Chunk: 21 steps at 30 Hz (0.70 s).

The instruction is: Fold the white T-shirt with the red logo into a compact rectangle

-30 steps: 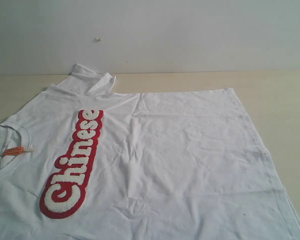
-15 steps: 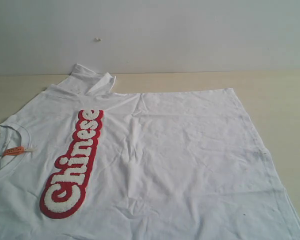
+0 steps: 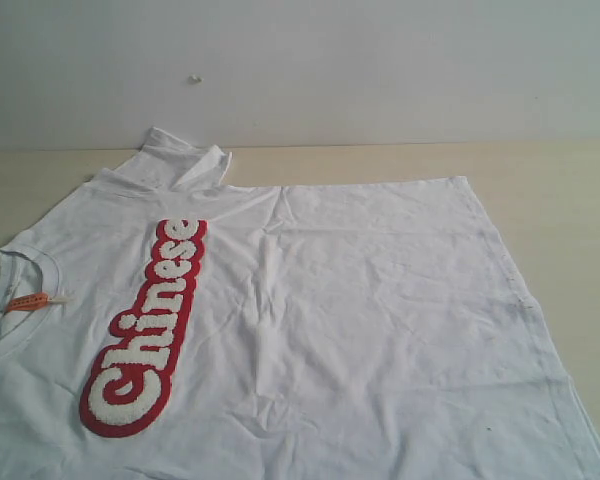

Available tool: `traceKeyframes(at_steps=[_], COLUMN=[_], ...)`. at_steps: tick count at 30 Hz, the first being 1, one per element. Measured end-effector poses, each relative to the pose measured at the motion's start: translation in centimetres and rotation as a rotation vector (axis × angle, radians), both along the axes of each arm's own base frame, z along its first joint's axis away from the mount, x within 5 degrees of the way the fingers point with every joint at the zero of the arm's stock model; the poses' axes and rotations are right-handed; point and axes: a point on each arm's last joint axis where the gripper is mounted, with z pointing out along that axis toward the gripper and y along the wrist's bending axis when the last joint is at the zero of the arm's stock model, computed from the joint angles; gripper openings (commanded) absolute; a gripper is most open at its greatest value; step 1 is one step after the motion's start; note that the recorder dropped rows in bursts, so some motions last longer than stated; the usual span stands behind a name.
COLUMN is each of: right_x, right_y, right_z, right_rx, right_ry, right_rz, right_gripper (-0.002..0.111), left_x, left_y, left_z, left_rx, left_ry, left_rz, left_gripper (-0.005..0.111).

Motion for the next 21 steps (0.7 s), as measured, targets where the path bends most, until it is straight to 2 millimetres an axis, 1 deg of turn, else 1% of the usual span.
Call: traceKeyframes(at_steps=[3,6,8,12,17,21], right_x=[0.1,0.1,0.0,0.0,-0.1,-0.2], right_y=[-0.1,-0.1,-0.1,-0.1,-0.3,-0.3], right_z=[0.8,1.6,1.9,2.2,2.7,2.8], right_rx=[-0.017,0.092,0.185,0.32,0.418,0.485], right_ry=[-0.09,-0.2,-0.258,-0.33,-0.412,-0.439], right_rz=[-0.004,-0.011,-0.014,-0.019,-0.023,-0.024], right_gripper=[0.0,0.0,0.0,0.0,0.0,0.0], left_x=[0.0,0.0,0.0,-0.1,-0.1,-0.1], left_y=[0.0,0.2,0.3,0.4,0.5,0.5], left_z=[0.7,1.5,1.8,2.1,2.1,2.1], left_rx=[-0.089,-0.297,-0.373,-0.423,-0.441,-0.493], left_ry=[-0.066,-0.139,-0.172,-0.2,-0.204,-0.199], left_rz=[0.004,0.014,0.022,0.029,0.03,0.027], left_gripper=[0.0,0.0,0.0,0.0,0.0,0.0])
